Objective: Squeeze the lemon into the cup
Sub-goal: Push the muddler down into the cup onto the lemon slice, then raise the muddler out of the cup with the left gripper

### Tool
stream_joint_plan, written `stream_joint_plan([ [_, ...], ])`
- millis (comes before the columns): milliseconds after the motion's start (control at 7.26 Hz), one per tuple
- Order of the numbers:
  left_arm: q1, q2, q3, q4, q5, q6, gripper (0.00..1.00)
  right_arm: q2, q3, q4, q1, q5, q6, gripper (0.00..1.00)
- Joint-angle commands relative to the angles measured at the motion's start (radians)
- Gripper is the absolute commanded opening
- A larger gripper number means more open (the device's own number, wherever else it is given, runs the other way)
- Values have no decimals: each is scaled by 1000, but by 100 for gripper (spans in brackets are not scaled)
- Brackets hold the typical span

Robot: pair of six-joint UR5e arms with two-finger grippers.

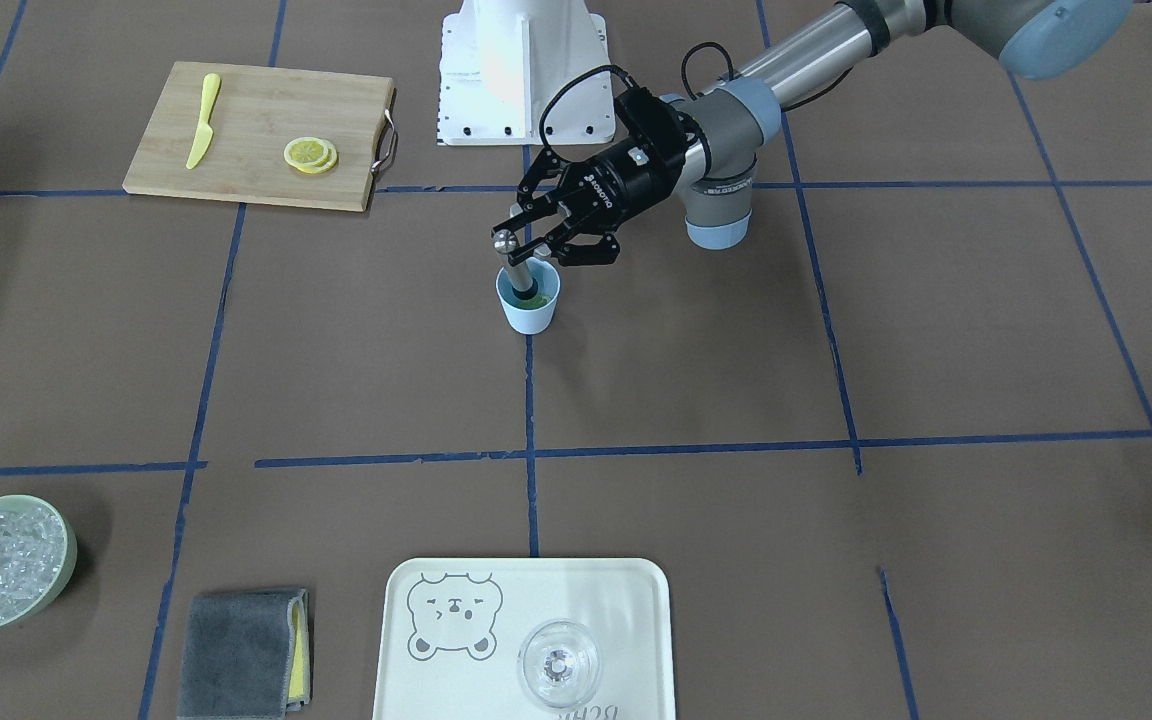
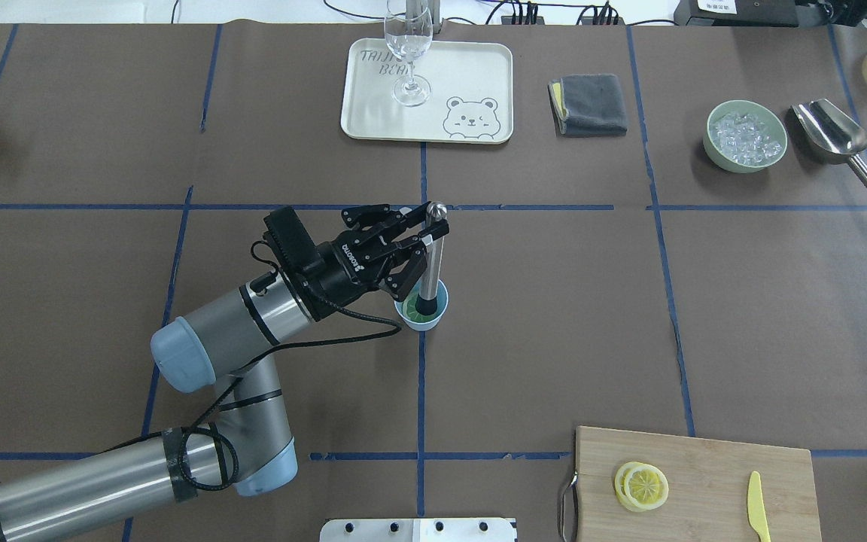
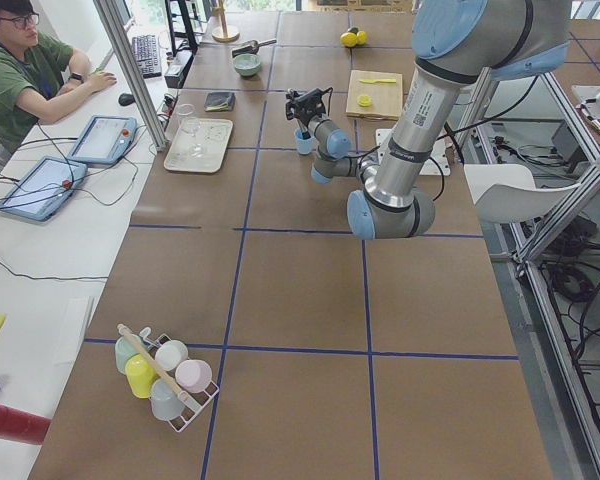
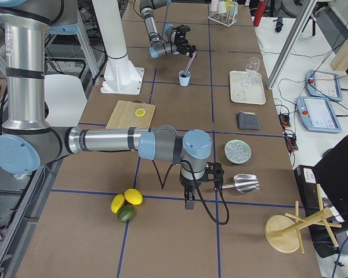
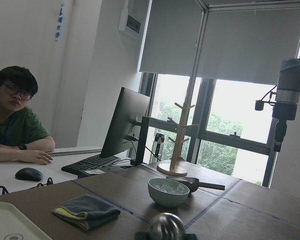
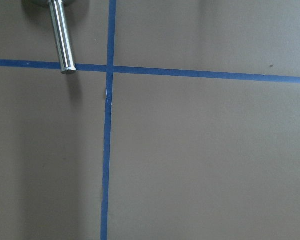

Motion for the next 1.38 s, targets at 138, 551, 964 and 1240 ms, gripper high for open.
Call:
stream_joint_plan([
  [138, -116, -4, -67, 15, -47, -98, 0, -1, -2, 0, 0, 0, 2, 100],
  [551, -159, 10, -131, 408, -50, -202, 0, -3, -2, 0, 0, 5, 2, 100],
  [964, -289, 86, -263, 909, -328, -220, 0, -4, -2, 2, 0, 5, 2, 100],
  [1240, -348, 105, -342, 1286, -464, -204, 0, -8, -3, 5, 0, 5, 0, 100],
])
